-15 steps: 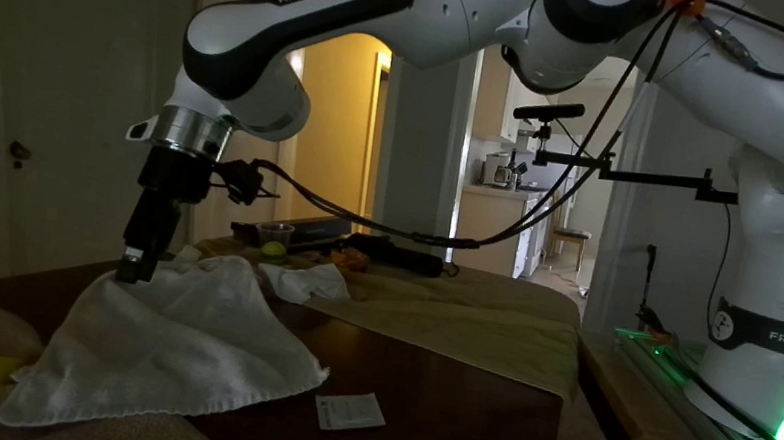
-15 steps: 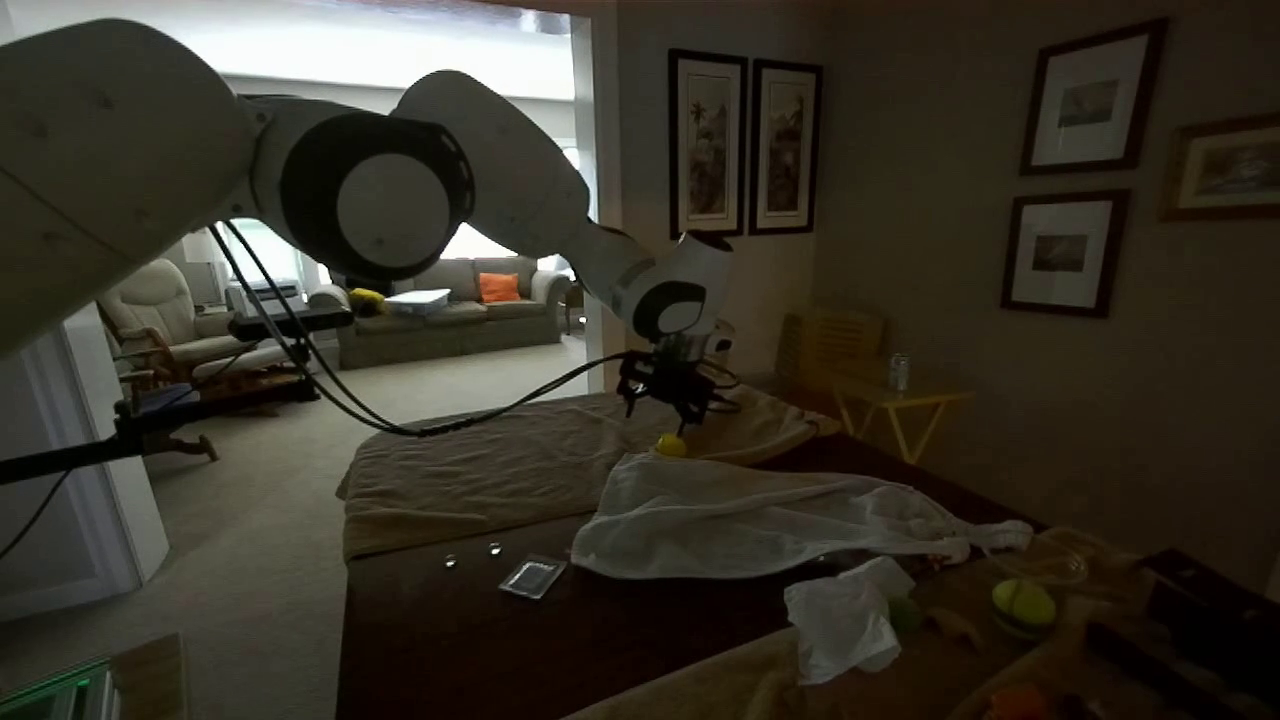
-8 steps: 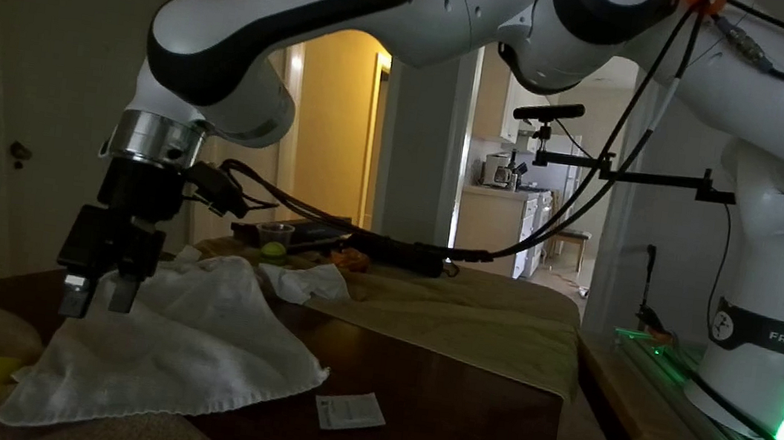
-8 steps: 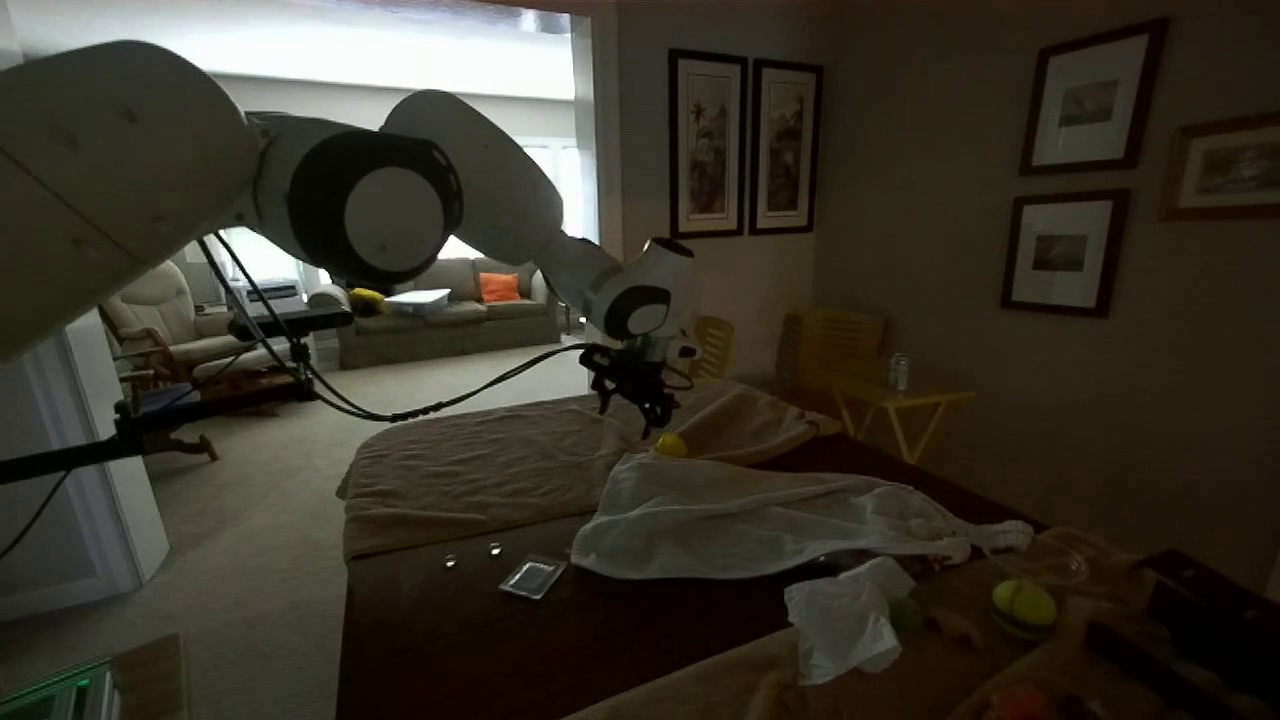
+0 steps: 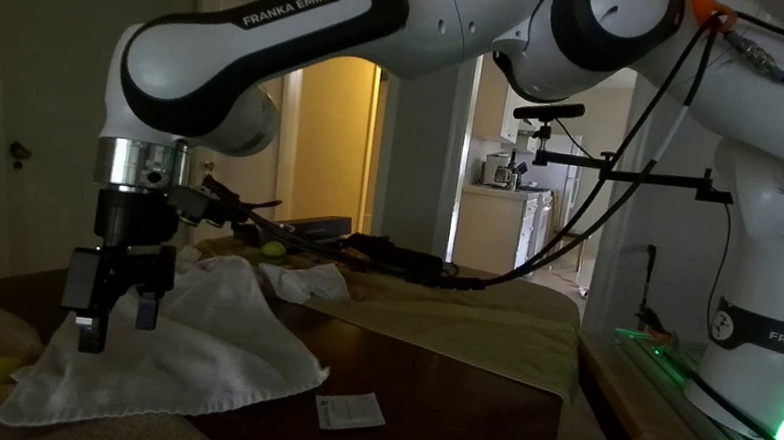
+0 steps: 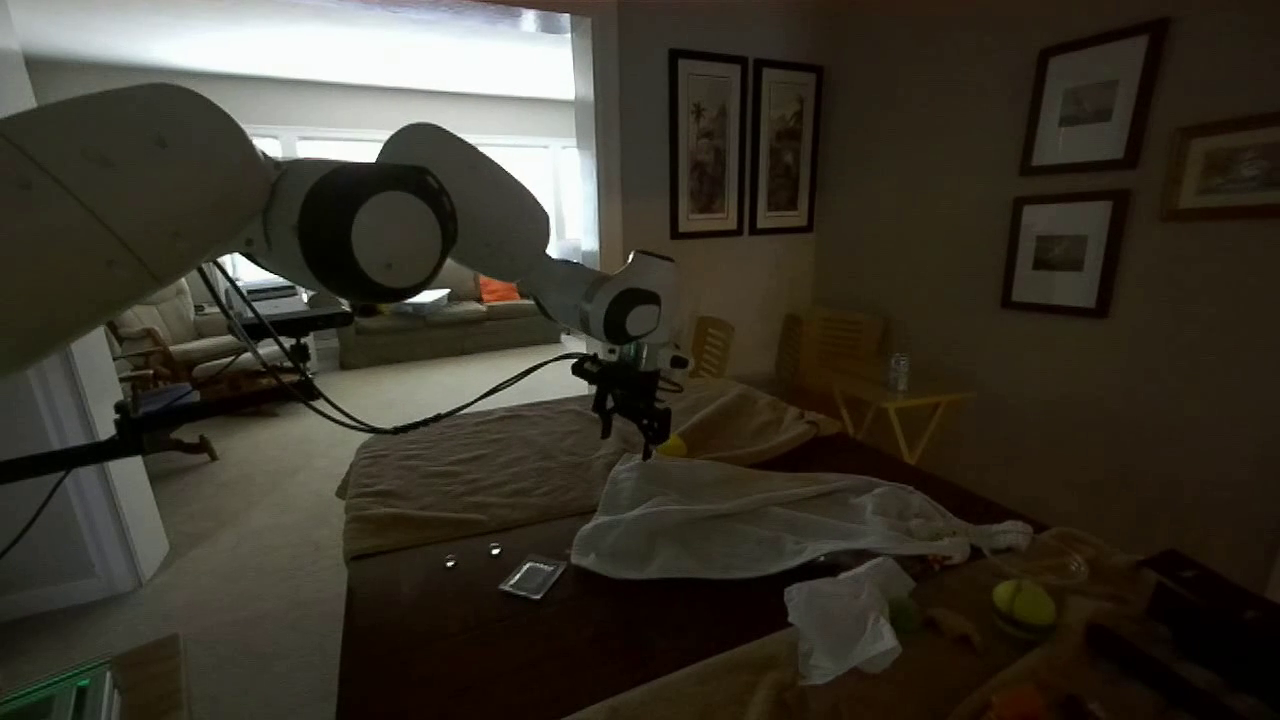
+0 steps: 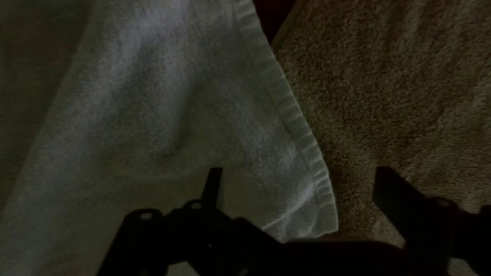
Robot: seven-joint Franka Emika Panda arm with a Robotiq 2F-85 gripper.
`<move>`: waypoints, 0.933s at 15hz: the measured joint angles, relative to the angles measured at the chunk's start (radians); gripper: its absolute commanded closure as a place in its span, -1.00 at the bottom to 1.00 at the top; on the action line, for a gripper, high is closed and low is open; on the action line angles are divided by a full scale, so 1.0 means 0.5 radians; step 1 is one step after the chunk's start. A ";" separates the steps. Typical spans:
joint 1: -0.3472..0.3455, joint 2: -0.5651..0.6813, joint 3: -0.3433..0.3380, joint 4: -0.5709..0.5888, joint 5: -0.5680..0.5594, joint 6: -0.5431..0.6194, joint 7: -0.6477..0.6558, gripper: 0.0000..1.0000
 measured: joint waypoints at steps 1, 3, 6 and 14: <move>0.026 0.014 -0.033 0.054 -0.050 -0.066 0.039 -1.00; 0.084 0.055 -0.080 0.184 -0.139 -0.202 0.097 -1.00; 0.190 0.154 -0.141 0.408 -0.219 -0.363 0.142 -1.00; 0.325 0.461 -0.257 0.810 -0.346 -0.482 0.159 -1.00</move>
